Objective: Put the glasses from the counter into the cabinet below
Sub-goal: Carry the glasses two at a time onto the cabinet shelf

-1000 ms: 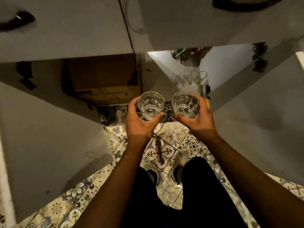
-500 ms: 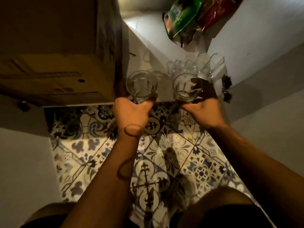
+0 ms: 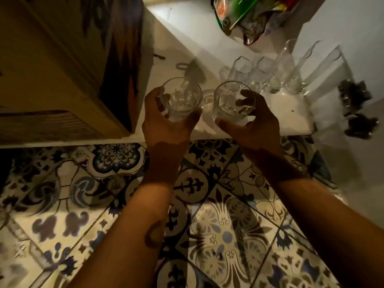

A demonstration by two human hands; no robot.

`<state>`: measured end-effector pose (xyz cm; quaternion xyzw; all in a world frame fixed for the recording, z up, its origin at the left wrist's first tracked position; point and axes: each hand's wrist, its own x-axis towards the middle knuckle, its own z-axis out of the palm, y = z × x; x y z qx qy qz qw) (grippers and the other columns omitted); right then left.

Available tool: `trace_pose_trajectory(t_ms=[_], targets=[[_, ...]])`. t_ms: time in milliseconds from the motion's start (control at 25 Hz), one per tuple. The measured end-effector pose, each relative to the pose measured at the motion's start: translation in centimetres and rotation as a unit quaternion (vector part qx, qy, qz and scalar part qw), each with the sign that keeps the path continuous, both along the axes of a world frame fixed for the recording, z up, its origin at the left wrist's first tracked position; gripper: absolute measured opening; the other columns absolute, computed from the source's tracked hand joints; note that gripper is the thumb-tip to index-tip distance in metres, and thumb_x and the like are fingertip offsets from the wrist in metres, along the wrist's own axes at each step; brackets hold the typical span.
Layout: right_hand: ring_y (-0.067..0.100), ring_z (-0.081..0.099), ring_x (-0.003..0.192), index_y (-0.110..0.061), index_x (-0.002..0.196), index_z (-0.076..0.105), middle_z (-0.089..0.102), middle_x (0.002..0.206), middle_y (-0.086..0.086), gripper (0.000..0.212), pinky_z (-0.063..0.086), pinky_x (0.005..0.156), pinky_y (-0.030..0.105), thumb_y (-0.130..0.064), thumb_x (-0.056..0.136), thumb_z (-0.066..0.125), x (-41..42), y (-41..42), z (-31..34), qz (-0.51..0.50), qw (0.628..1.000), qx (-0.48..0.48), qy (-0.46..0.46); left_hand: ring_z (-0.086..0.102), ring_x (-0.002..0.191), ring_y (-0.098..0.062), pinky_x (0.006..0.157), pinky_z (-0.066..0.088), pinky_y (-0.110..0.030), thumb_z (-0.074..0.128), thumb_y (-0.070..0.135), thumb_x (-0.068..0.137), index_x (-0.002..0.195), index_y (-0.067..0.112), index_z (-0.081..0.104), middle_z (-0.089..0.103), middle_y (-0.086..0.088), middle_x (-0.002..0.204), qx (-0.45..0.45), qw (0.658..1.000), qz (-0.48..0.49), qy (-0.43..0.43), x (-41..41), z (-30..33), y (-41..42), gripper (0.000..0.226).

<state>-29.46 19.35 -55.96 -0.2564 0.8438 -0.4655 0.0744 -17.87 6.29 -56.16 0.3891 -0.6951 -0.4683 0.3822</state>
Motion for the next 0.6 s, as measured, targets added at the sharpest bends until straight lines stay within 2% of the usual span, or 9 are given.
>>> trace_pose_trajectory(t_ms=[120,400,480,600], targets=[[0.012,0.066,0.094,-0.027,0.136,0.052,0.064,0.116,-0.015,0.081,0.05,0.081,0.02,-0.055,0.067,0.084,-0.8,-1.8,-2.2,-0.048,0.999,-0.003,0.014,0.058,0.118,-0.008,0.098,0.056,-0.038,0.094,0.031,0.063,0.138,0.02,0.048,0.057,0.013,0.118,0.056,0.998,-0.001,-0.007,-1.2,-2.1,-1.6,0.088],[0.014,0.066,0.105,-0.017,0.141,0.051,0.064,0.125,-0.004,0.087,0.056,0.091,0.032,-0.054,0.069,0.084,-2.0,-4.4,-4.4,-0.077,0.995,-0.026,0.05,0.055,0.121,-0.004,0.1,0.055,-0.039,0.093,0.031,0.066,0.142,0.019,0.045,0.056,0.009,0.127,0.07,0.997,0.002,0.03,-2.6,-4.2,-3.3,0.09],[0.013,0.063,0.112,-0.017,0.142,0.05,0.063,0.129,-0.003,0.087,0.053,0.095,0.029,-0.052,0.07,0.084,-2.0,-4.9,-4.6,-0.072,0.996,-0.025,0.048,0.056,0.112,0.004,0.099,0.055,-0.035,0.092,0.033,0.066,0.141,0.019,0.045,0.056,0.011,0.124,0.063,0.998,-0.005,0.022,-3.0,-4.3,-3.7,0.09],[0.009,0.059,0.115,-0.016,0.143,0.048,0.062,0.13,-0.002,0.087,0.045,0.093,0.016,-0.051,0.072,0.084,-1.8,-5.5,-4.9,-0.065,0.997,-0.022,0.043,0.053,0.104,0.009,0.096,0.049,-0.017,0.091,0.038,0.068,0.144,0.02,0.044,0.052,0.016,0.123,0.037,0.999,-0.005,-0.004,-3.3,-4.3,-4.2,0.091]])
